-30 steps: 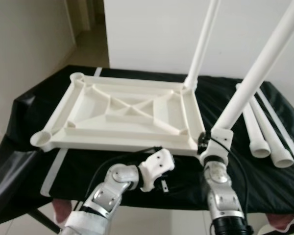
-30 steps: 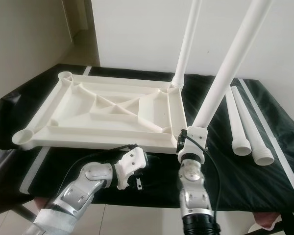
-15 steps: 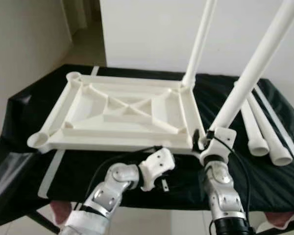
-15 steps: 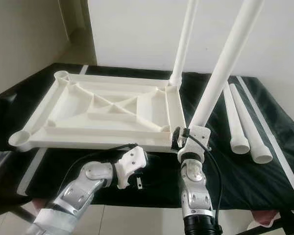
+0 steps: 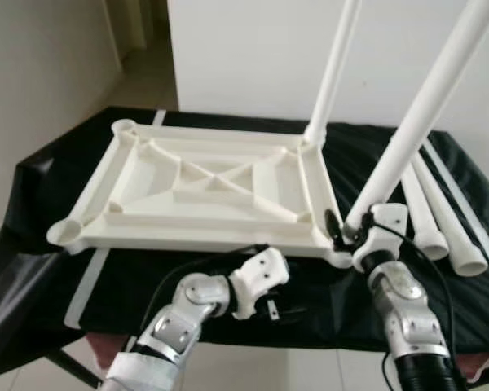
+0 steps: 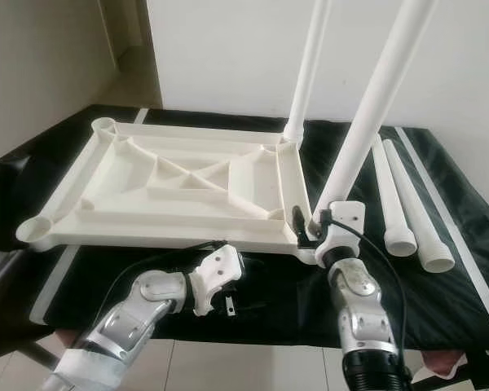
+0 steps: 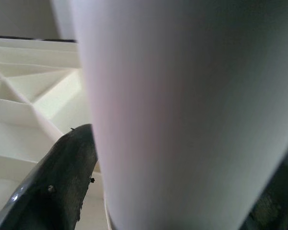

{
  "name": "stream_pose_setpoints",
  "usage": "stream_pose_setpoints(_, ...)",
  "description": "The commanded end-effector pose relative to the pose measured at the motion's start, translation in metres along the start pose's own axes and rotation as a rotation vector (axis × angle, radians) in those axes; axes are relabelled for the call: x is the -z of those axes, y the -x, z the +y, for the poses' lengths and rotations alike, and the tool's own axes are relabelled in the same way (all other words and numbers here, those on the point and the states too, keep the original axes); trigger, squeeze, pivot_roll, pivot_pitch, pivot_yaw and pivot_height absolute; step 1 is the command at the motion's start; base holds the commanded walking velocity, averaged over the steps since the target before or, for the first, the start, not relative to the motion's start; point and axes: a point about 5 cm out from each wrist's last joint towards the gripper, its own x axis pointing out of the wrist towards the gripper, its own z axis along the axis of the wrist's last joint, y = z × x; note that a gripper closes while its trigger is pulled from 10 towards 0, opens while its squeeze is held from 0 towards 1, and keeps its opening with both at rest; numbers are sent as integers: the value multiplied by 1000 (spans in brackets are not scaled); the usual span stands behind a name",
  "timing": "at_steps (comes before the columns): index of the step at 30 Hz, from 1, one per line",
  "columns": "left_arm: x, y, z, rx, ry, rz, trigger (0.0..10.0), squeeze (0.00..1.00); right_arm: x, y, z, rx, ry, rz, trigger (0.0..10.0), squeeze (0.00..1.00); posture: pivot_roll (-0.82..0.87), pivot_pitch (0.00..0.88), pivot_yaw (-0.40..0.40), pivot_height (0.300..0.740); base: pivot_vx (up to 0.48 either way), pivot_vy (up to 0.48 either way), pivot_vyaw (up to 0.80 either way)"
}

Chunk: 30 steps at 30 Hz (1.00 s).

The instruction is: Building children table

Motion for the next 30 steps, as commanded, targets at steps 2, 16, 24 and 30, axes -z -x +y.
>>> stream_pose_setpoints(2, -4, -1, 4, -50, -2, -8, 10000, 0, 2, 0, -5, -73, 2, 11, 10000, 0, 26, 0, -44, 740, 0, 0, 0)
stream_pose_setpoints(16, -3, 2, 3, -41, -12, 8, 10000, 0, 16, 8, -20, -333, 103, 120, 0, 0, 37, 0, -31, 740, 0, 0, 0)
stream_pose_setpoints(24, -3, 4, 5, -46, -14, 13, 10000, 0, 25, 9, -24, -340, 121, 158, 0, 0, 44, 0, -29, 740, 0, 0, 0)
stream_pose_setpoints(30, -2, 4, 5, -47, -14, 14, 10000, 0, 28, 9, -23, -303, 107, 161, 10000, 0, 46, 0, -31, 740, 0, 0, 0)
